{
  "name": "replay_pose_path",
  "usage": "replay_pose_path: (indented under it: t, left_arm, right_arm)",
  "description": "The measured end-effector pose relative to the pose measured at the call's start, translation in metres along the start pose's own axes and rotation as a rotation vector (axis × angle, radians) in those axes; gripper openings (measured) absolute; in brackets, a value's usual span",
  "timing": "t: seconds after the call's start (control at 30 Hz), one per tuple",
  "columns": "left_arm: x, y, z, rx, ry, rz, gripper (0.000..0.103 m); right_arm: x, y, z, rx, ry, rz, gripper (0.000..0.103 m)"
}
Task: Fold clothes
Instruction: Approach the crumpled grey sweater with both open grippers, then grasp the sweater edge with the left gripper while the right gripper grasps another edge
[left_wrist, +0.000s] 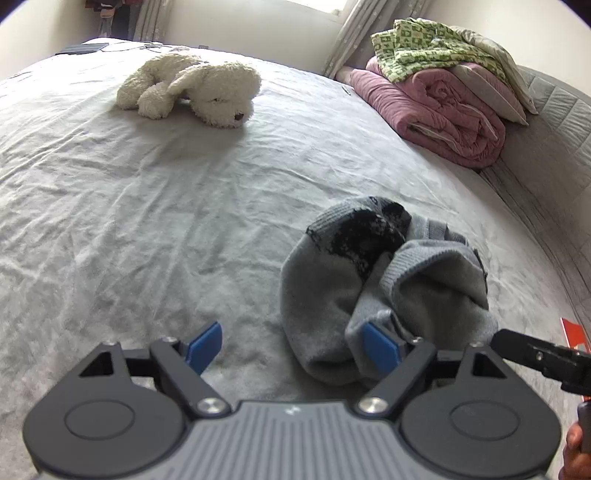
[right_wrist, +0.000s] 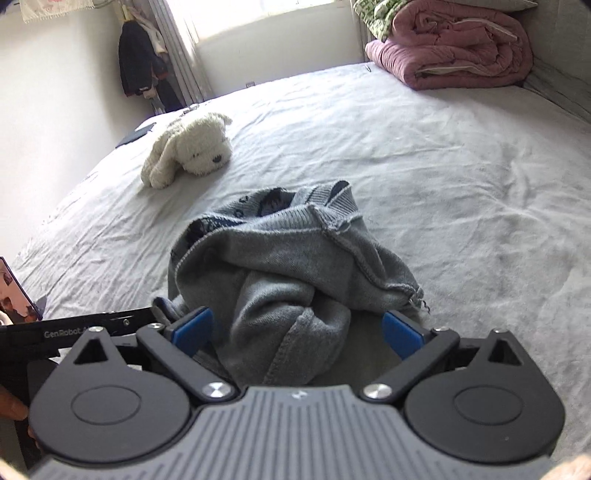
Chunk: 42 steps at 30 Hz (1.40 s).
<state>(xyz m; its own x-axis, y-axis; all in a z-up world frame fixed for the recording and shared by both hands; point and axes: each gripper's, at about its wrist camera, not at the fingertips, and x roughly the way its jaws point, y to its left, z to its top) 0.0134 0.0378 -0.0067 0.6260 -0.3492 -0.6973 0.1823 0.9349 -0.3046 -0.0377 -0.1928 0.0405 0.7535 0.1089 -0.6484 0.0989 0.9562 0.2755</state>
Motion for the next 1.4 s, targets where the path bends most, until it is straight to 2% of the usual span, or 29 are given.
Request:
replay_pose_path:
  t: [0.13, 0.3, 0.37, 0.4, 0.43, 0.47, 0.53, 0.7, 0.83, 1.17, 1.27, 1.4]
  left_arm:
    - [0.011, 0.006, 0.005, -0.047, -0.02, 0.003, 0.071]
    - [0.028, 0.01, 0.005, -0.082, -0.003, -0.012, 0.059]
    - [0.037, 0.012, 0.005, -0.104, 0.009, -0.029, 0.047]
    - [0.041, 0.013, 0.005, -0.114, 0.015, -0.036, 0.044]
    - [0.043, 0.014, 0.004, -0.113, 0.014, -0.037, 0.034]
    - [0.045, 0.014, 0.004, -0.112, 0.014, -0.038, 0.019]
    - [0.046, 0.015, 0.004, -0.115, 0.008, -0.038, 0.002]
    - [0.031, 0.017, 0.01, -0.114, -0.068, -0.006, 0.001]
    - [0.02, 0.018, 0.016, -0.109, -0.132, 0.023, 0.001]
    - [0.002, 0.03, 0.029, -0.131, -0.188, 0.078, 0.001]
    - [-0.005, 0.032, 0.031, -0.147, -0.174, 0.063, 0.001]
    - [-0.018, 0.024, 0.029, -0.136, -0.133, -0.035, 0.001]
  right_arm:
    - [0.004, 0.006, 0.004, -0.005, -0.007, 0.018, 0.08]
    - [0.011, 0.014, 0.0, -0.028, 0.017, 0.031, 0.068]
    - [0.015, 0.016, -0.001, -0.039, 0.026, 0.03, 0.063]
    - [0.017, 0.015, -0.002, -0.035, 0.028, 0.025, 0.056]
    - [0.019, 0.015, -0.002, -0.032, 0.031, 0.019, 0.048]
    - [0.02, 0.014, -0.002, -0.028, 0.033, 0.014, 0.044]
    - [0.022, 0.011, 0.0, -0.011, 0.024, 0.008, 0.024]
    - [0.013, 0.005, 0.007, 0.043, -0.016, 0.024, 0.018]
    - [0.003, 0.002, 0.011, 0.046, -0.062, 0.005, 0.017]
    - [-0.013, -0.022, 0.024, 0.112, -0.15, -0.055, 0.016]
    - [-0.018, -0.03, 0.028, 0.129, -0.176, -0.081, 0.015]
    - [-0.022, -0.044, 0.035, 0.146, -0.21, -0.135, 0.015]
